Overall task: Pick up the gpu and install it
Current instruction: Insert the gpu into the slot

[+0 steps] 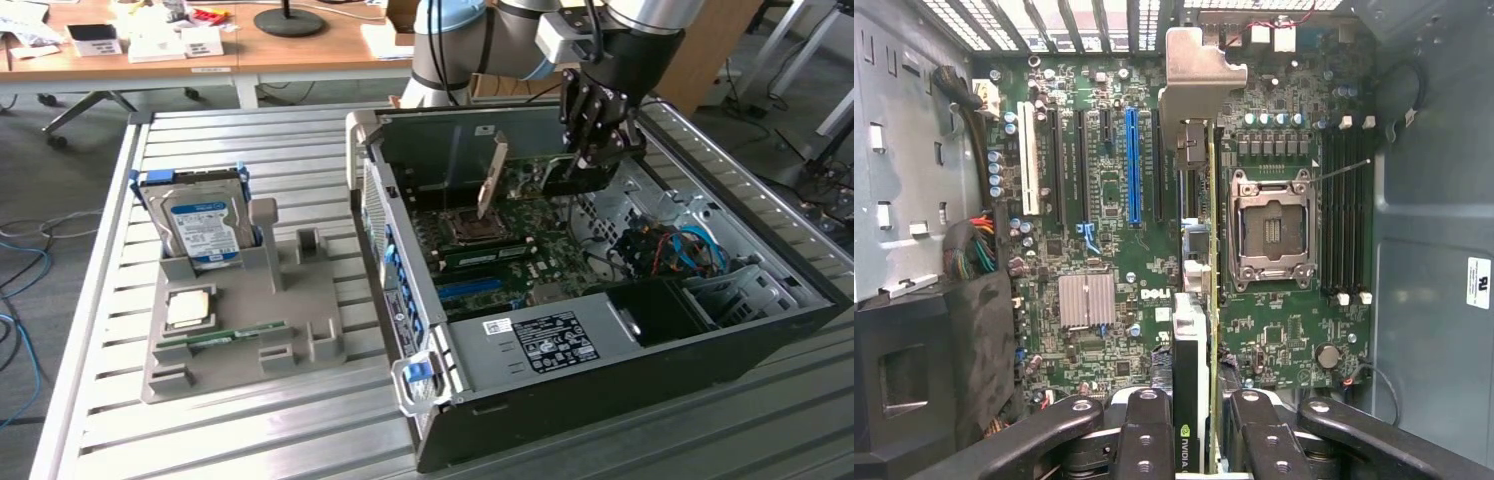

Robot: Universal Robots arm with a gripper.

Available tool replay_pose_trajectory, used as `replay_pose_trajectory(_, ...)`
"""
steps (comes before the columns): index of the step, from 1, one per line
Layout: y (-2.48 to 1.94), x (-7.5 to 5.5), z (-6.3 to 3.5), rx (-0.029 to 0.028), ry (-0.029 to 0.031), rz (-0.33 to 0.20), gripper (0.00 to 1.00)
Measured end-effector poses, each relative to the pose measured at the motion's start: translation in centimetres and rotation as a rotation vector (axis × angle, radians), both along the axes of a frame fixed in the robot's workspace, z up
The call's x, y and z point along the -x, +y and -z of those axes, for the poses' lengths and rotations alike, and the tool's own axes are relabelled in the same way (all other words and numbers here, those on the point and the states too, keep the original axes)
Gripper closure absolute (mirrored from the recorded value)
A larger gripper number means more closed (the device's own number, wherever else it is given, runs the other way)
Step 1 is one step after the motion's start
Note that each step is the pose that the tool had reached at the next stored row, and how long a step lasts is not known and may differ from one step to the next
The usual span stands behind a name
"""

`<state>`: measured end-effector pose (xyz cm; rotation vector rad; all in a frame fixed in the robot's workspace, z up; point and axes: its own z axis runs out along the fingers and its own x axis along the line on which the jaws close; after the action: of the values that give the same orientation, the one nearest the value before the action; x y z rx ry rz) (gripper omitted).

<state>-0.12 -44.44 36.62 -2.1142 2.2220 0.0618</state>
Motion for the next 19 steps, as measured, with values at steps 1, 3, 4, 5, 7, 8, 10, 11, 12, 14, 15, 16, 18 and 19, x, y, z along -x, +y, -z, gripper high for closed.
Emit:
replay_pose_trajectory(1, 0.00, 0.01, 0.00, 0.0000, -0.0001, 0.000, 0.73)
replay_pose_trajectory(3, 0.00, 0.05, 0.00, 0.0000, -0.0001, 0.000, 0.73)
replay_pose_trajectory(4, 0.00, 0.08, 0.00, 0.0000, 0.0000, 0.000, 0.73)
replay_pose_trajectory(5, 0.00, 0.09, 0.00, 0.0000, 0.0000, 0.000, 0.73)
replay_pose_trajectory(7, 0.00, 0.09, 0.00, 0.0000, 0.0000, 0.000, 0.73)
replay_pose_trajectory(8, 0.00, 0.09, 0.00, 0.0000, 0.0000, 0.000, 0.73)
replay_pose_trajectory(10, 0.00, 0.12, 0.00, 0.0000, -0.0001, 0.000, 0.73)
replay_pose_trajectory(11, 0.00, 0.14, 0.00, 0.0000, -0.0001, 0.000, 0.73)
replay_pose_trajectory(12, 0.00, 0.15, 0.00, 0.0000, -0.0001, 0.000, 0.73)
replay_pose_trajectory(14, 0.00, 0.15, 0.00, 0.0000, 0.0000, 0.000, 0.73)
replay_pose_trajectory(15, 0.00, 0.16, 0.00, 0.0001, 0.0000, 0.000, 0.73)
replay_pose_trajectory(16, 0.00, 0.18, 0.00, 0.0002, 0.0000, 0.000, 0.73)
replay_pose_trajectory(18, 0.00, 0.24, 0.01, 0.0001, 0.0000, 0.000, 0.73)
replay_pose_trajectory(19, 0.00, 0.29, 0.01, 0.0001, 0.0000, 0.000, 0.73)
